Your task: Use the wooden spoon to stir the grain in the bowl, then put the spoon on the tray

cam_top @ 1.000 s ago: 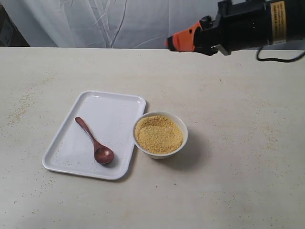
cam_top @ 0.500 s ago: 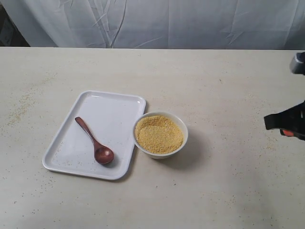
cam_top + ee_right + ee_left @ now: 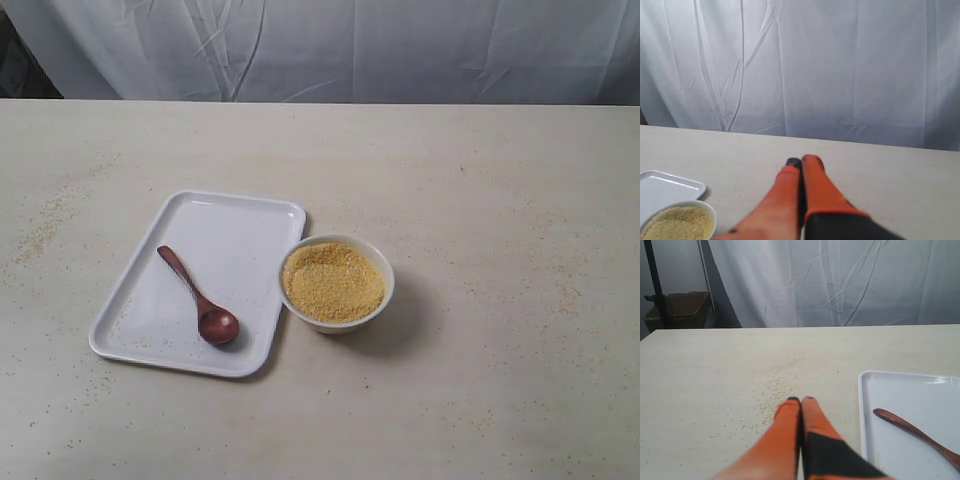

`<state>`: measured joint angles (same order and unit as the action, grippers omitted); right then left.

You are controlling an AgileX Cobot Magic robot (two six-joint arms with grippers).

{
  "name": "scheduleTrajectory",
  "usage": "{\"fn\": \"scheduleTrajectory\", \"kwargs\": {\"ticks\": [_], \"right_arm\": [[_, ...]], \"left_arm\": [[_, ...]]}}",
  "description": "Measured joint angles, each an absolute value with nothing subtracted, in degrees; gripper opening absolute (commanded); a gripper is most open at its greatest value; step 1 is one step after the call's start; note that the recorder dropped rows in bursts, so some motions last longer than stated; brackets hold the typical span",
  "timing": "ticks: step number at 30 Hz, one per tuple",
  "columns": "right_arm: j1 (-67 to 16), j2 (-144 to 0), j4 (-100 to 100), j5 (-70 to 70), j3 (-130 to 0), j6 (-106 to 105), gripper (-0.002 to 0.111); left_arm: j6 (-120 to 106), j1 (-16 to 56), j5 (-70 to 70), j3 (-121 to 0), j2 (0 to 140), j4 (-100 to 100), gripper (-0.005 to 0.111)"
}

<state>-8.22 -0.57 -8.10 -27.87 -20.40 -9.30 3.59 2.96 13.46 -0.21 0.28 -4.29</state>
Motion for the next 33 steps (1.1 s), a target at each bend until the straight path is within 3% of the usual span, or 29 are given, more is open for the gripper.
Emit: {"fn": "scheduleTrajectory", "kwargs": {"ticks": [12, 21, 33], "right_arm": [[-7.9, -0.4, -12.1, -28.0, -20.4, -9.1, -0.001], [1.1, -0.4, -14.3, -28.1, -20.4, -9.1, -0.001], [1.4, -0.4, -14.5, -29.5, -19.9, -9.1, -0.001]], "left_arm": [[3.6, 3.0, 13.5, -0.2, 0.3, -4.3, 0.0], [3.6, 3.0, 13.5, -0.2, 0.3, -4.3, 0.0], [3.6, 3.0, 13.5, -0.2, 0.3, -4.3, 0.0]]}}
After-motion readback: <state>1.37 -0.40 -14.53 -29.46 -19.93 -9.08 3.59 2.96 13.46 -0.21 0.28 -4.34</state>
